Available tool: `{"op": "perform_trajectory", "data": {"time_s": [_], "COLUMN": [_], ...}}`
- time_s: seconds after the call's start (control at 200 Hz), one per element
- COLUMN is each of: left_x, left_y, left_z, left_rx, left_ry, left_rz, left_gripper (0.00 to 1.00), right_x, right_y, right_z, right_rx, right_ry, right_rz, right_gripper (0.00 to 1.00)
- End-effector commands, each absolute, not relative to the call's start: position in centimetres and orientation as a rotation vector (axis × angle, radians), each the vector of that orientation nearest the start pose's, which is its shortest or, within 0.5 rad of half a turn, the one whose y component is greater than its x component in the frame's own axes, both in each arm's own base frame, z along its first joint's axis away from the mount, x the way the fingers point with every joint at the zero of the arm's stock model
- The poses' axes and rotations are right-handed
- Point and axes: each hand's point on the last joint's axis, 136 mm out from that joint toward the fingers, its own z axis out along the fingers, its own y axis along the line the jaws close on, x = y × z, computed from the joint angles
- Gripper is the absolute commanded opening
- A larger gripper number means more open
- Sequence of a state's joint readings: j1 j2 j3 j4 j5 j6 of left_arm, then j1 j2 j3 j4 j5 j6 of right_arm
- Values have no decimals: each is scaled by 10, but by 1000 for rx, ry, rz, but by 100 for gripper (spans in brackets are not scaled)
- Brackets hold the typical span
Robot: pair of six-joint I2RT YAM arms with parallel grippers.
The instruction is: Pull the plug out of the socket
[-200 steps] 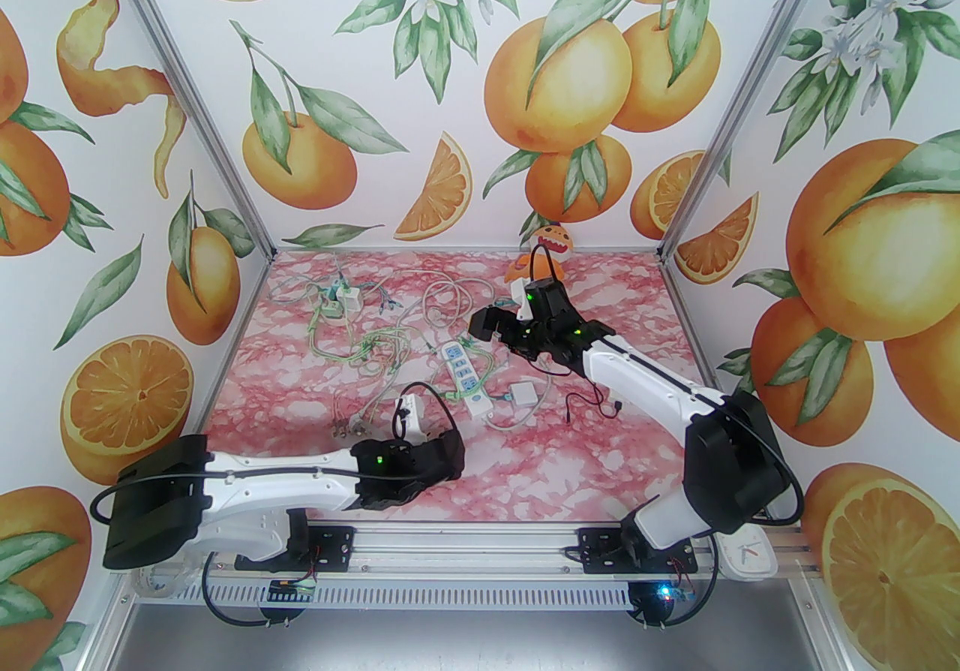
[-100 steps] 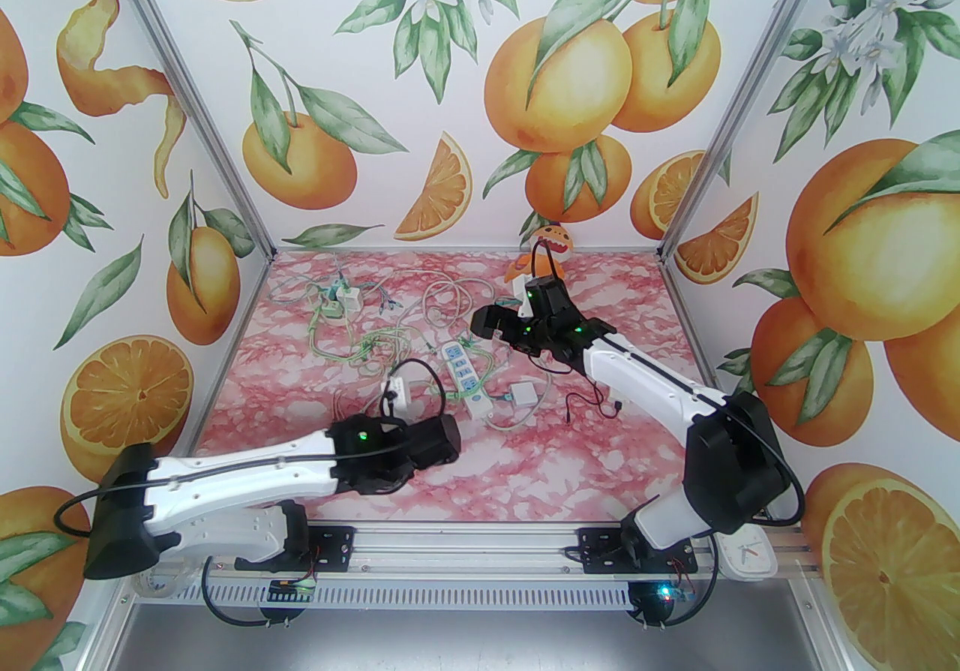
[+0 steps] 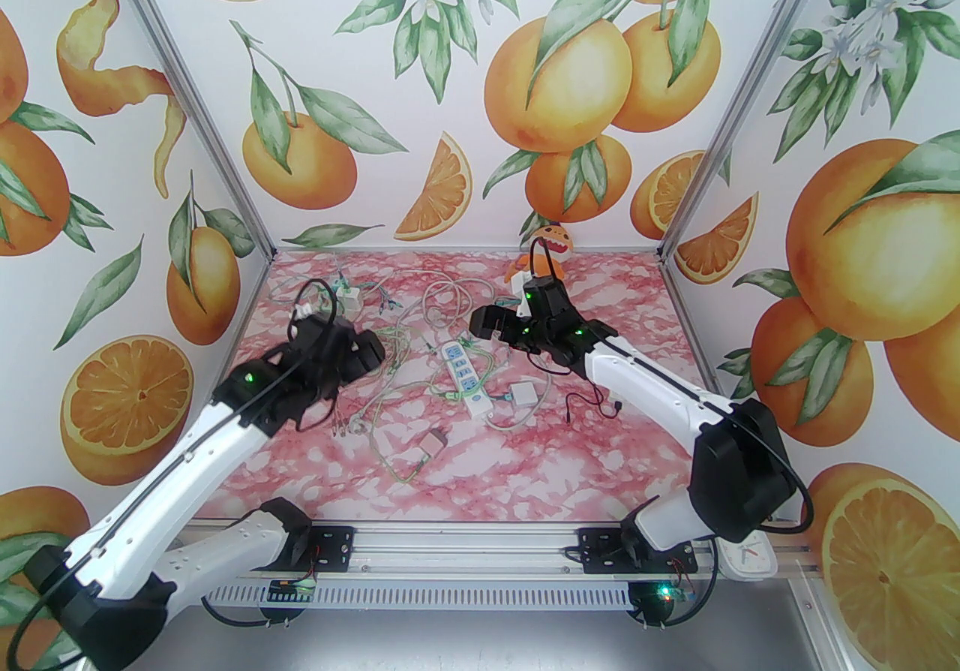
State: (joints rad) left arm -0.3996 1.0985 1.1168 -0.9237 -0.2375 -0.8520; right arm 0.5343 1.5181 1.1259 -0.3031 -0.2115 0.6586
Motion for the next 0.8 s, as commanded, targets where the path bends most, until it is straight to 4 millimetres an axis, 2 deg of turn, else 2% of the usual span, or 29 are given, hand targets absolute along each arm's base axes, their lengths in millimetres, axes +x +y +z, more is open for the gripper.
{"op": "perform_trajectory", "data": {"time_s": [0.0, 0.06, 0.16, 0.36, 0.58, 0.651, 0.711, 0.761, 0.796], "left_x": [320, 340, 371, 434, 498, 518, 532, 543, 550], "left_y": [-75, -65, -37, 22, 65, 75, 83, 88, 92], "left_z": [229, 226, 220, 211, 190, 182, 173, 167, 161], "left_rx": [-491, -489, -530, -683, -729, -744, -775, -780, -790], "left_ry": [2408, 2421, 2428, 2346, 2346, 2344, 2343, 2340, 2344], "left_rz": [-298, -306, -272, -346, -351, -354, -352, -344, -333], "left_gripper": [100, 100, 100, 98, 93, 82, 79, 64, 60], "right_x": [363, 362, 361, 358, 356, 355, 355, 353, 353], "right_y": [259, 261, 262, 258, 259, 261, 262, 263, 263], "right_z": [210, 211, 213, 215, 218, 219, 220, 220, 221], "right_rx": [-5, -11, -10, 5, 4, 0, 0, -2, -3], "right_ry": [2333, 2338, 2339, 2343, 2346, 2349, 2350, 2351, 2352], "right_rz": [784, 768, 748, 699, 656, 645, 636, 634, 629], "right_gripper": [100, 100, 100, 100, 100, 100, 100, 100, 100]}}
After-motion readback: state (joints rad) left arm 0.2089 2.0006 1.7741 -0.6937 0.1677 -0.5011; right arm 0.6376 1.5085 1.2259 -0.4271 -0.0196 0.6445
